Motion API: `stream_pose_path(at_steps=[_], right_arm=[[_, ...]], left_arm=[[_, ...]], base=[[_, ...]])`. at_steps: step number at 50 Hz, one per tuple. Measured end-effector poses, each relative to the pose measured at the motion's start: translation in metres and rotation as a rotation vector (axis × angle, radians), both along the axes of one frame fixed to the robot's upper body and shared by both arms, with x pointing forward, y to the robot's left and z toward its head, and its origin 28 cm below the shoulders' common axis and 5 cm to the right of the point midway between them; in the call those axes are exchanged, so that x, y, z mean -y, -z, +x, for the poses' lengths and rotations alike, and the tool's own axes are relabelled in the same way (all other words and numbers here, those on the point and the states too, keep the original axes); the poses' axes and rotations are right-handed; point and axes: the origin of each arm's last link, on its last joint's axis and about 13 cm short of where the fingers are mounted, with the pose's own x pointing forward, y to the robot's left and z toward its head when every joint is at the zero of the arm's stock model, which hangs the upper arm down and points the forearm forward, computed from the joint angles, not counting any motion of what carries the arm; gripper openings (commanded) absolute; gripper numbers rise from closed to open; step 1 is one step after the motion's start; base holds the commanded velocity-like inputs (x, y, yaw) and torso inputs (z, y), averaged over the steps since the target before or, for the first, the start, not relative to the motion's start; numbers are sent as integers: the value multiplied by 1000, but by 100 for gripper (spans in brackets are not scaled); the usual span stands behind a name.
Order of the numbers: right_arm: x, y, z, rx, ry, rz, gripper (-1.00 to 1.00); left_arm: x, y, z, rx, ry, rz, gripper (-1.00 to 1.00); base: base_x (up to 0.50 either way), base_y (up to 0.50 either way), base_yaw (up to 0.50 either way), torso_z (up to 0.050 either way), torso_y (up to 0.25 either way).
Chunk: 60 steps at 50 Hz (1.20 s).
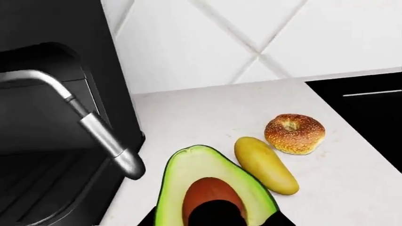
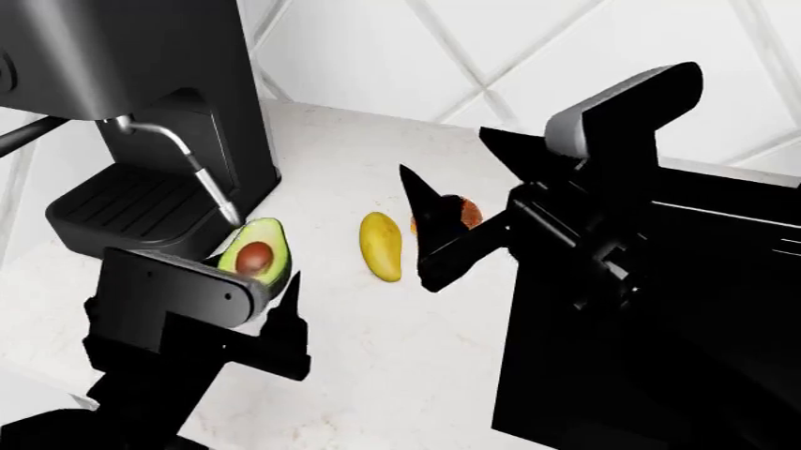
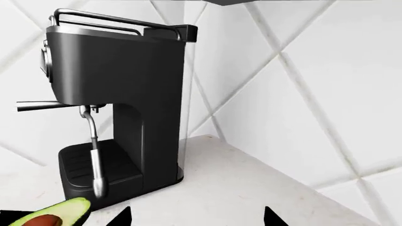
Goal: Pick up the fruits and vegetables and place them in the sink. Turn on the sink faucet to wash them. Then turn the sink off and put them in the tray.
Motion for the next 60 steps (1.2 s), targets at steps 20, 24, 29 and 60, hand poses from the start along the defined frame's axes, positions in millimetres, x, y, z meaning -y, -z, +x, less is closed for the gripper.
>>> stream_pose_path(at_steps=[20, 24, 29, 60], right_arm=[[-28, -2, 24, -129, 59, -152, 100], [-33, 0, 28, -148, 68, -185, 100], [-39, 4, 31, -167, 77, -214, 100], [-63, 35, 52, -237, 77, -210, 100]], left_arm=[[-16, -15, -17, 66, -6, 13, -100], [-17, -16, -19, 72, -5, 16, -100], [-18, -17, -21, 77, -5, 18, -100], [-17, -14, -23, 70, 7, 28, -100]], base=[[0, 0, 0, 0, 0], [0, 0, 0, 0, 0], [0, 0, 0, 0, 0], [0, 0, 0, 0, 0]])
